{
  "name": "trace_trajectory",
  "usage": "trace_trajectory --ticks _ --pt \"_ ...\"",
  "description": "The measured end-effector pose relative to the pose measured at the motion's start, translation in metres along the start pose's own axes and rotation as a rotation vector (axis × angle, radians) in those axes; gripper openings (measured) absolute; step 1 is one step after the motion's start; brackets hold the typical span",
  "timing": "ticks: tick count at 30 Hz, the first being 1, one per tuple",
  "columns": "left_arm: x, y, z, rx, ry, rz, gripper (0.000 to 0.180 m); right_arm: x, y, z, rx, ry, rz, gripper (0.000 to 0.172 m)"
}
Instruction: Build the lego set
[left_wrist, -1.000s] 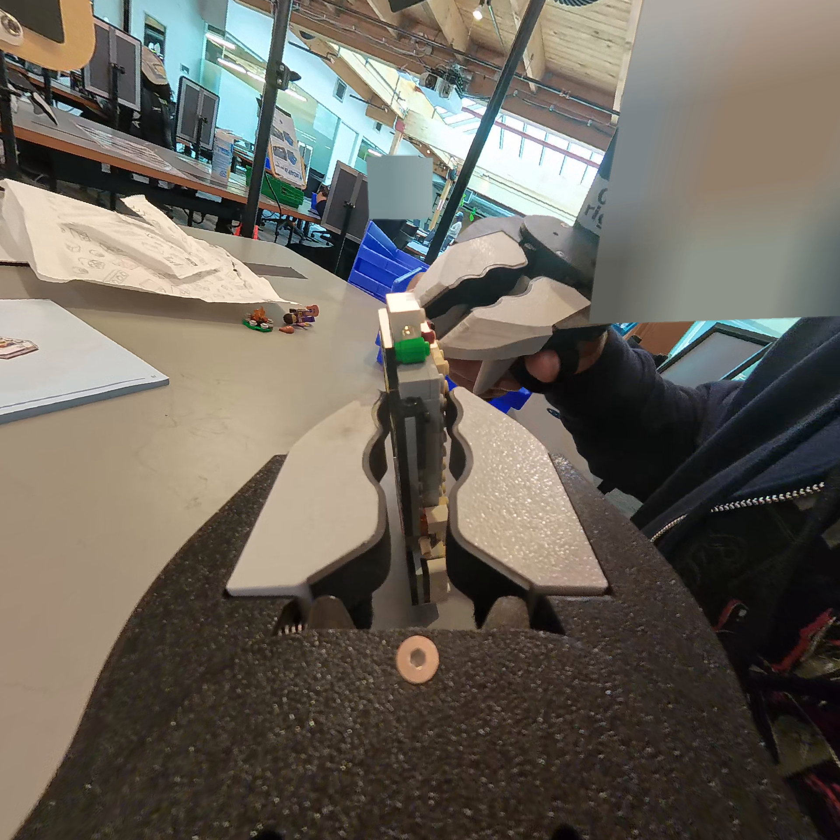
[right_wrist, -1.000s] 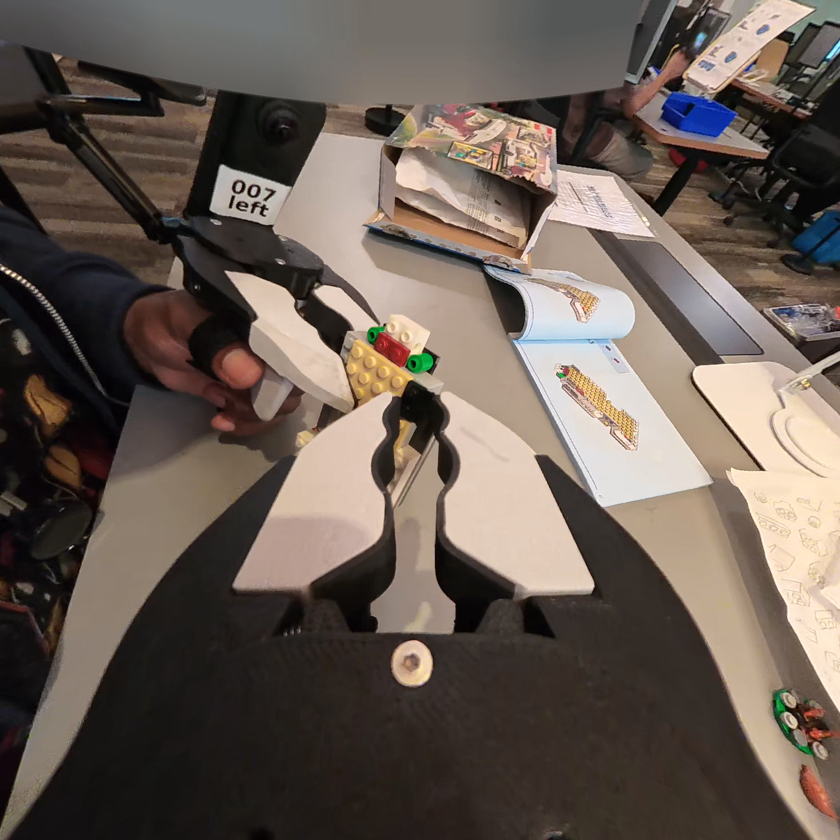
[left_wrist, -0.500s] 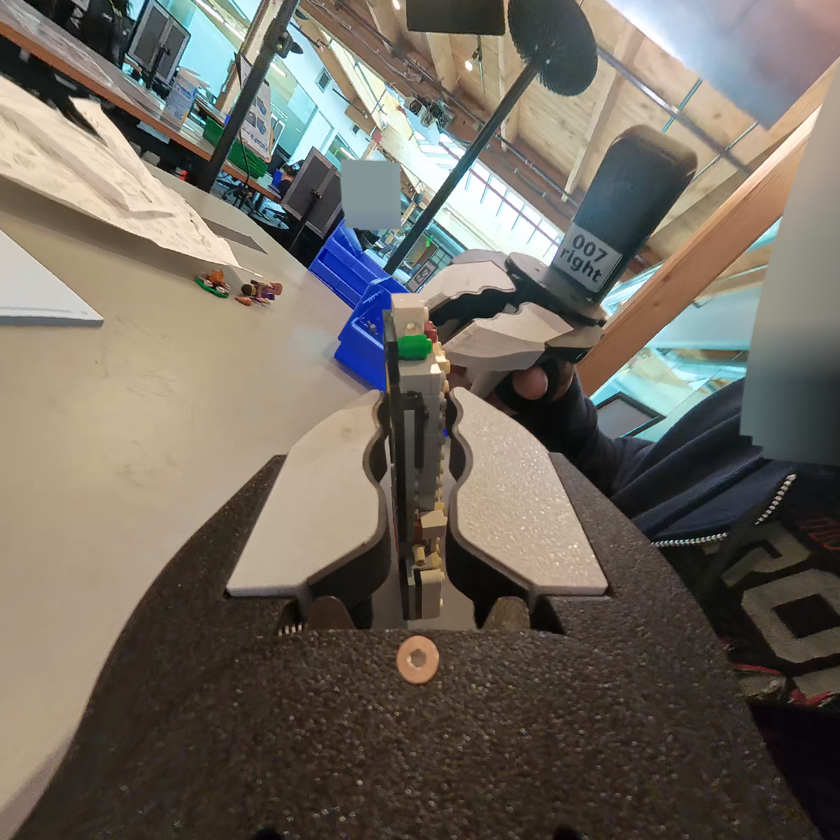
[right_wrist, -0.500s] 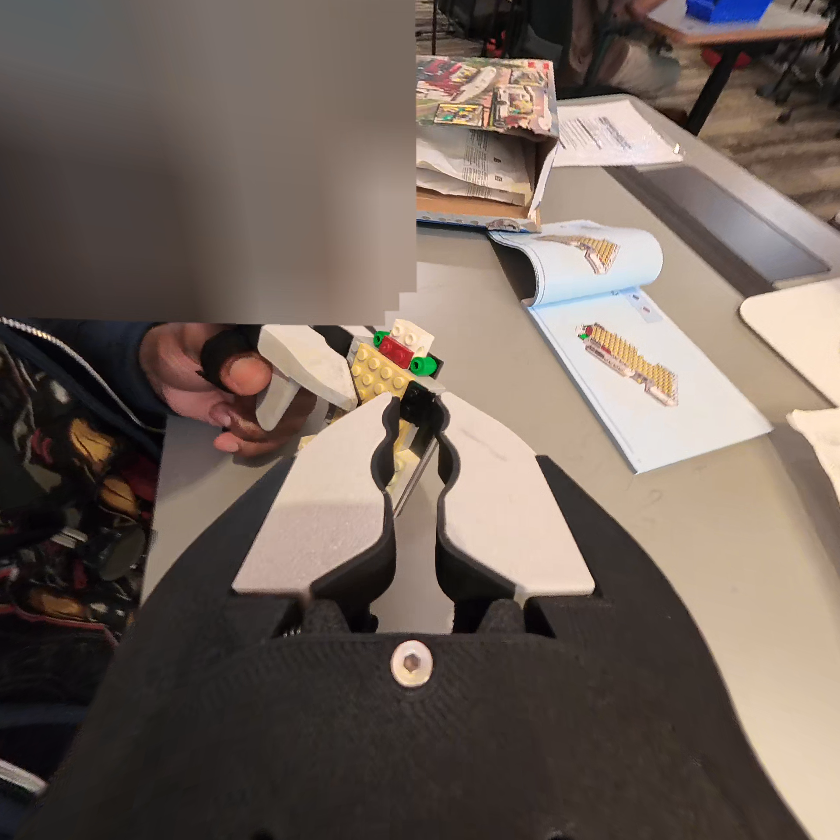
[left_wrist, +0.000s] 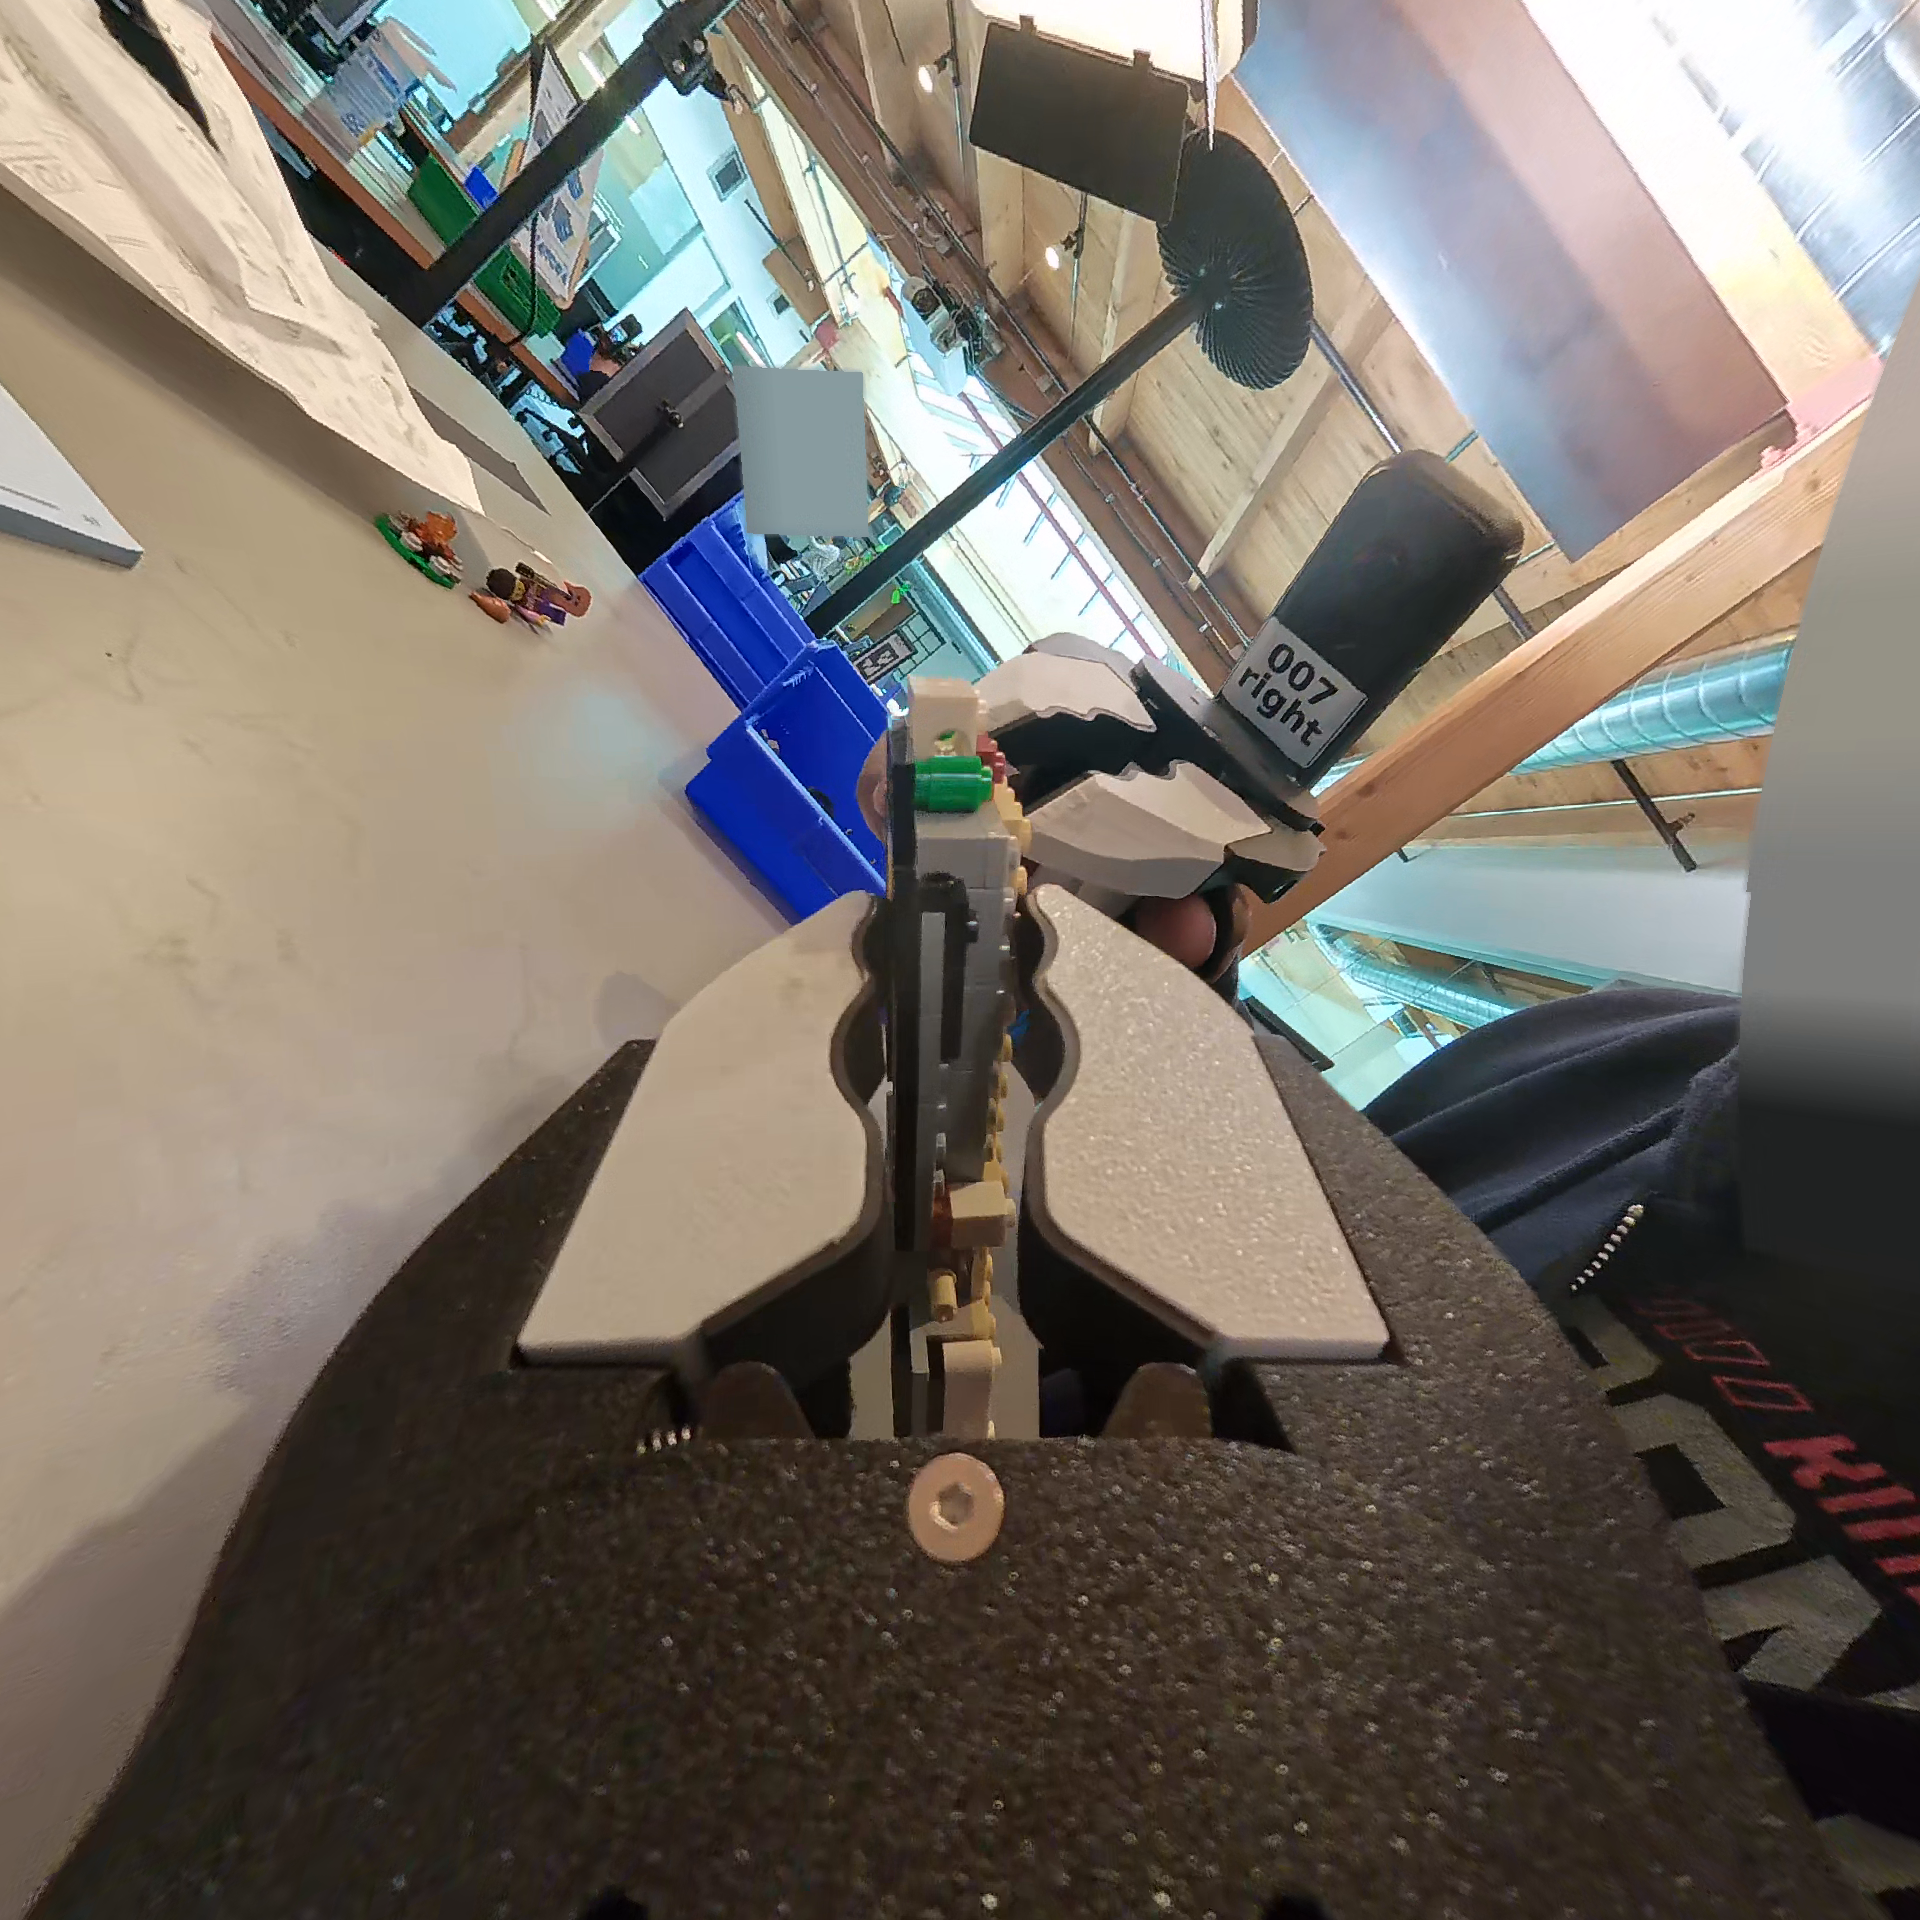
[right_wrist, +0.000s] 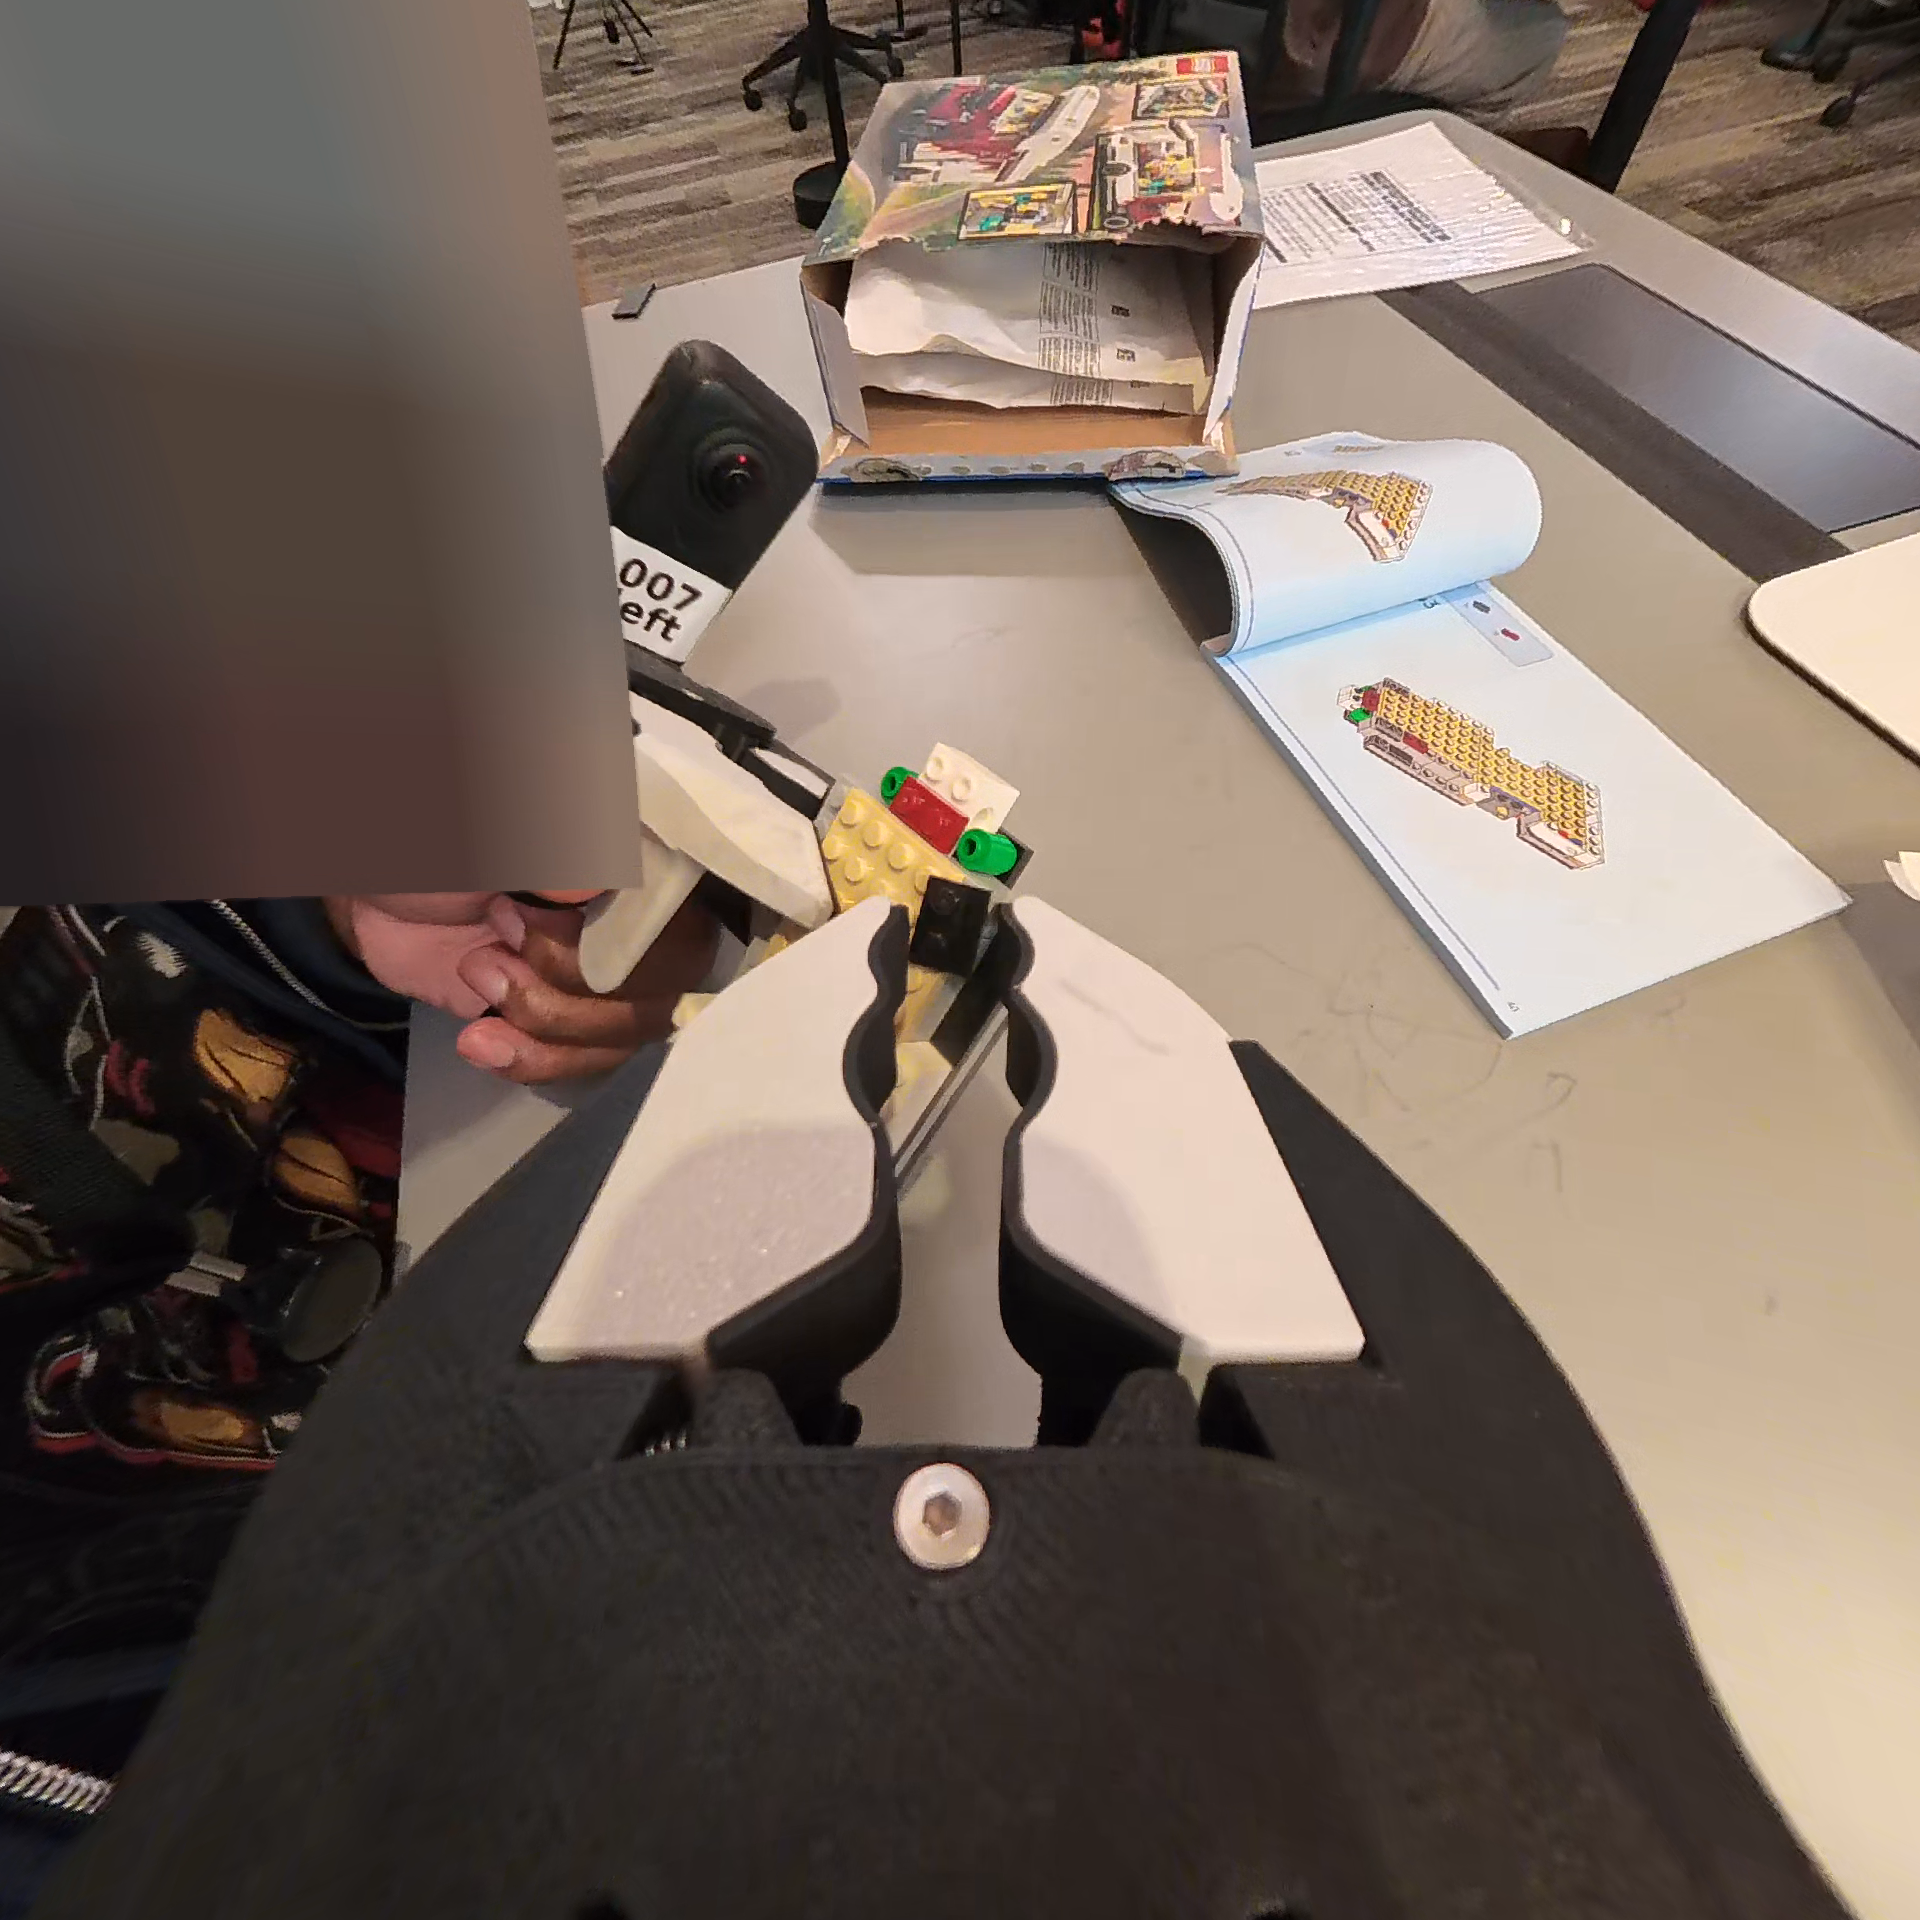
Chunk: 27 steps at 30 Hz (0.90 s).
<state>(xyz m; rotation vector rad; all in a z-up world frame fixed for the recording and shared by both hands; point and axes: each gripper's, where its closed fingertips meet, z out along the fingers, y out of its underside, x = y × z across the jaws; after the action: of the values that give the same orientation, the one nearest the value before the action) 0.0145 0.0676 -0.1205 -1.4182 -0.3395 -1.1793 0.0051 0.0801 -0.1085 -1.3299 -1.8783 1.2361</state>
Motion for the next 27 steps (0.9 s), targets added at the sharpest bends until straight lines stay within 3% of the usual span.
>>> trace_trajectory --ticks 27 --pt "-0.012 -0.002 -0.003 0.094 0.034 -0.274 0.023 0.007 0.004 0.007 0.01 0.042 0.206 0.021"
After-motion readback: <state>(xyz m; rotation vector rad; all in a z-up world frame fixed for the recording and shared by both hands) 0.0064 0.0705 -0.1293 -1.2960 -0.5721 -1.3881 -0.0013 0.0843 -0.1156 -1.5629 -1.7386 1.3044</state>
